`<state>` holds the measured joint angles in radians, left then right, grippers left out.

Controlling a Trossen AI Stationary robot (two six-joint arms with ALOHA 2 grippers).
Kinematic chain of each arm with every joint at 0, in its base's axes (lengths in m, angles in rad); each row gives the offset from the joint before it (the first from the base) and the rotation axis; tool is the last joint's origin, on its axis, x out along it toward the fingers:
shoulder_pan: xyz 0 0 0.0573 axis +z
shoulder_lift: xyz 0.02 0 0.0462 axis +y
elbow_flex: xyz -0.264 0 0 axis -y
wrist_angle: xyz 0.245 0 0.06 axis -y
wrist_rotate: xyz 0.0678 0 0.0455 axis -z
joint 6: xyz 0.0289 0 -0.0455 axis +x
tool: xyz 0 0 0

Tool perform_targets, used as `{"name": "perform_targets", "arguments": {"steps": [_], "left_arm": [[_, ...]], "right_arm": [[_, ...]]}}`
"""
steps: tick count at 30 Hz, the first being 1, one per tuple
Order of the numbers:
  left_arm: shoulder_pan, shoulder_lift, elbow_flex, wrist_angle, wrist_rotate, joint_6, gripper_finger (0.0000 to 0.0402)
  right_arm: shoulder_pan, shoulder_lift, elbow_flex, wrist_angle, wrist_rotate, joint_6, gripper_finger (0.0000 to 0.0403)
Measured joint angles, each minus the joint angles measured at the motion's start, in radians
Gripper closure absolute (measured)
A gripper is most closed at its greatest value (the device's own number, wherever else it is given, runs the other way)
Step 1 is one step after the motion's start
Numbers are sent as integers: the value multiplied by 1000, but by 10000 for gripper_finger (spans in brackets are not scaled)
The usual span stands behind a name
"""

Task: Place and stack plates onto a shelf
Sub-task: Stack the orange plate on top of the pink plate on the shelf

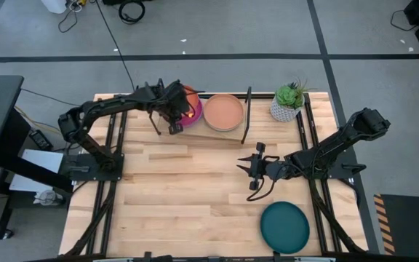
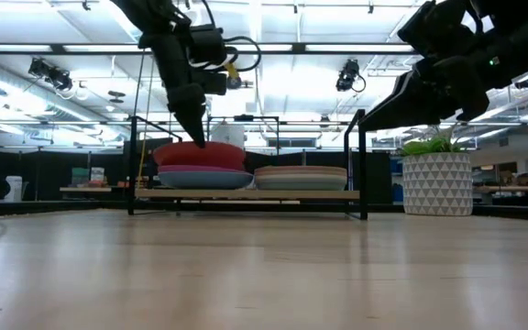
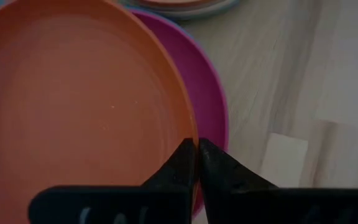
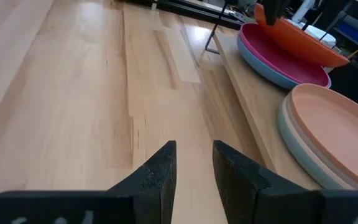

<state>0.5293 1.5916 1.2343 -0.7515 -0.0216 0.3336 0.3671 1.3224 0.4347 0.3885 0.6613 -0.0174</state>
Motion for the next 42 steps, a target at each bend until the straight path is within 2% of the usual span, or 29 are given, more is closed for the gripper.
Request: {"name": "perform_targets", "arguments": {"steps": [4, 7, 15, 19, 21, 27, 37, 42], "left_arm": [[0, 20, 0, -11, 11, -1, 384], [-9, 41, 0, -11, 72, -7, 379], [-77, 34, 0, -6, 90, 3, 317], [-96, 15, 1, -16, 92, 3, 301], [-97, 0, 1, -27, 78, 14, 300], [-112, -13, 1, -77, -46, 65, 308], [-124, 71, 1, 48, -93, 57, 313], [-127, 107, 1, 47, -90, 89, 313]], "right_arm": [[0, 0, 0, 1, 0, 4, 293], [0, 0, 0, 0, 0, 7, 293], [0, 0, 0, -1, 0, 11, 293], [0, 0, 0, 0, 0, 11, 293], [0, 0, 0, 0, 0, 12, 293], [0, 0, 0, -1, 0, 14, 293], [0, 0, 0, 1, -3, 15, 293], [0, 0, 0, 0, -8, 15, 293]]}}
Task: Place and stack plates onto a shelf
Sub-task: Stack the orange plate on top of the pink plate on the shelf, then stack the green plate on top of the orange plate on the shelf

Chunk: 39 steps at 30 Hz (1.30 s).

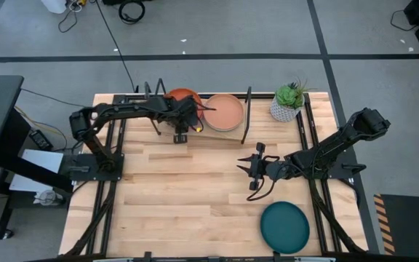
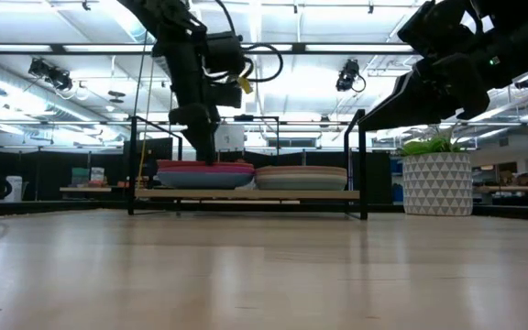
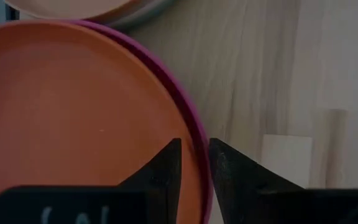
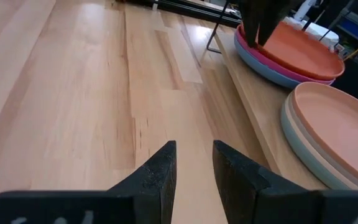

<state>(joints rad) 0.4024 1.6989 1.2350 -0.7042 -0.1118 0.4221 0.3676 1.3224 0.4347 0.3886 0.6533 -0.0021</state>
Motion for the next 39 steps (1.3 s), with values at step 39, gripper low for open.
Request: {"name": "perform_targets", "arguments": {"steps": [39], "left_arm": [[-400, -96, -140, 236, 160, -165, 313]], "right_arm": [[0, 0, -65, 103, -108, 68, 293]]}}
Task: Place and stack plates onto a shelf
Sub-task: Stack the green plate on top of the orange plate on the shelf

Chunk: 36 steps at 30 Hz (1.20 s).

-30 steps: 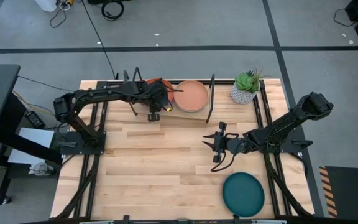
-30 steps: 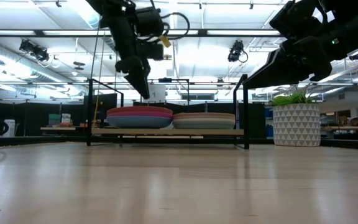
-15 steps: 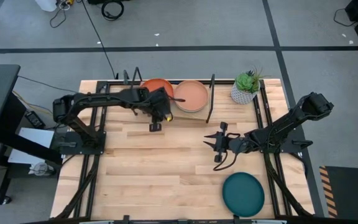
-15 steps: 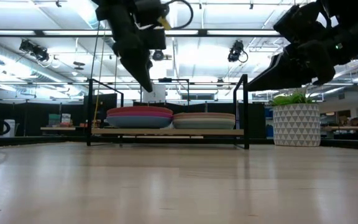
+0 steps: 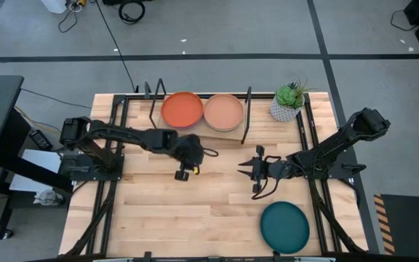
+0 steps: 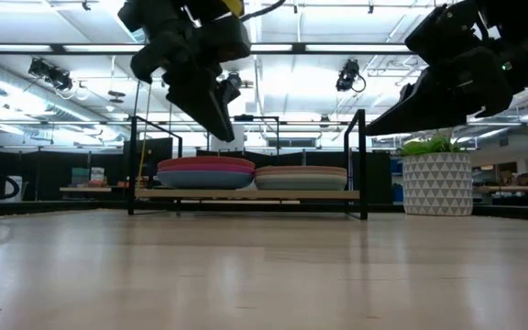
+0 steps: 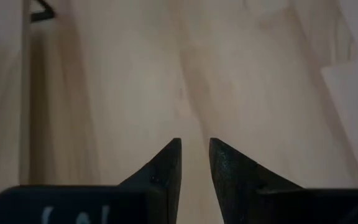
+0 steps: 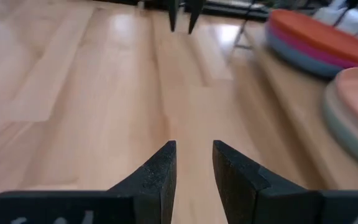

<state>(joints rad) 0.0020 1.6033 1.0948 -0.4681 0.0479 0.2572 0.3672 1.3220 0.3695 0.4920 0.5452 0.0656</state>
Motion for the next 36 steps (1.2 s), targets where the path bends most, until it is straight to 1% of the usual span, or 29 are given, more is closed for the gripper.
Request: {"name": "perform_targets", "arguments": {"steps": [3, 5, 11, 14, 18, 21, 25, 28, 32, 36], "left_arm": [[-26, -1, -33, 51, 0, 0, 313], [-37, -1, -58, 94, 0, 0, 313], [-46, 0, -125, 184, -2, 0, 313], [-45, 0, -139, 187, -2, -7, 313], [-50, 0, -153, 185, -2, -12, 313], [-52, 0, -155, 179, -2, -12, 313], [-57, 0, -154, 179, -1, -11, 313], [-57, 0, -155, 179, -2, -10, 313], [-57, 0, -155, 179, -2, 20, 313], [-57, 0, -154, 186, -2, 93, 313]], "right_arm": [[0, 0, 1, -29, -61, 18, 293], [0, 0, 13, -82, -82, 37, 293], [0, 0, 96, -363, -145, 144, 293], [0, 0, 138, -476, -182, 178, 293], [8, 0, 180, -577, -284, 194, 293], [31, 0, 209, -663, -341, 205, 293], [68, 0, 255, -836, -386, 276, 292], [99, 0, 270, -953, -453, 338, 290], [129, 0, 270, -1037, -562, 417, 280], [138, 0, 270, -1084, -592, 509, 263]]}}
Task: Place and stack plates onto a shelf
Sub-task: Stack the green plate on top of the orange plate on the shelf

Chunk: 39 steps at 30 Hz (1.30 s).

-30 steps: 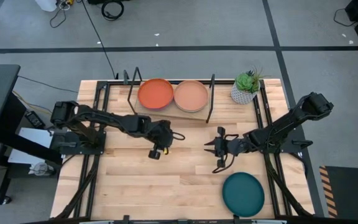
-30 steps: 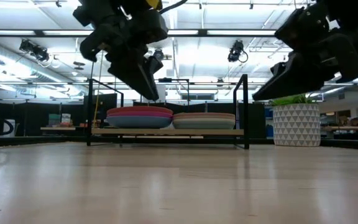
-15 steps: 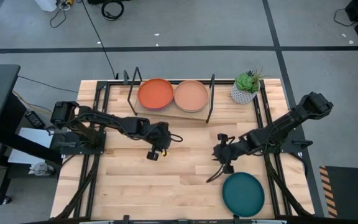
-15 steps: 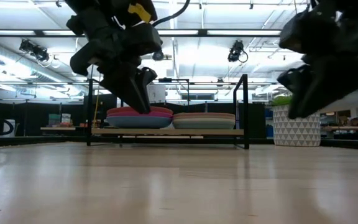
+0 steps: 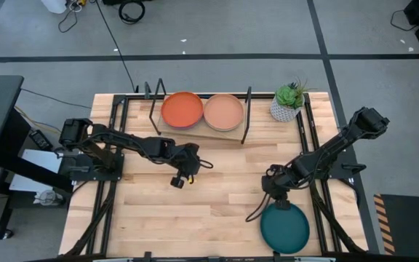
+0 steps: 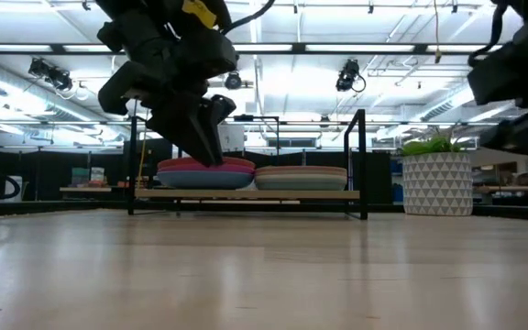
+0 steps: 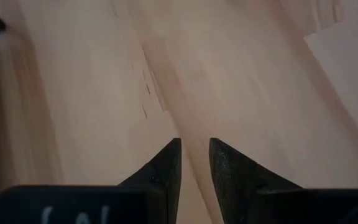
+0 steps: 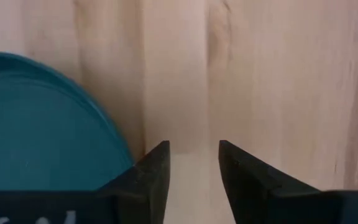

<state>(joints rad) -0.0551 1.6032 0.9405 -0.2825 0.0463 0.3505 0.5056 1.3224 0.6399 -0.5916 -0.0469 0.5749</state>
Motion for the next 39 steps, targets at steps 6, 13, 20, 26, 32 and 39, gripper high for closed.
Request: {"name": "perform_targets", "arguments": {"steps": [6, 13, 20, 26, 32, 39], "left_arm": [[1, 0, 0, 55, -1, 122, 313], [20, 0, 0, 61, -1, 187, 313], [19, 0, 0, 39, -1, 246, 313], [19, 0, 1, 44, -2, 273, 313], [28, 0, 1, 73, -1, 275, 313], [33, 0, 1, 68, -1, 274, 313]], "right_arm": [[-1, 0, 0, -48, -127, 156, 246], [17, 0, 3, -61, -188, 282, 247], [63, 0, 137, -222, -60, 319, 261], [124, 0, 170, -240, 25, 312, 274], [147, 0, 170, -263, 31, 385, 279], [174, 9, 171, -273, 32, 447, 288]]}}
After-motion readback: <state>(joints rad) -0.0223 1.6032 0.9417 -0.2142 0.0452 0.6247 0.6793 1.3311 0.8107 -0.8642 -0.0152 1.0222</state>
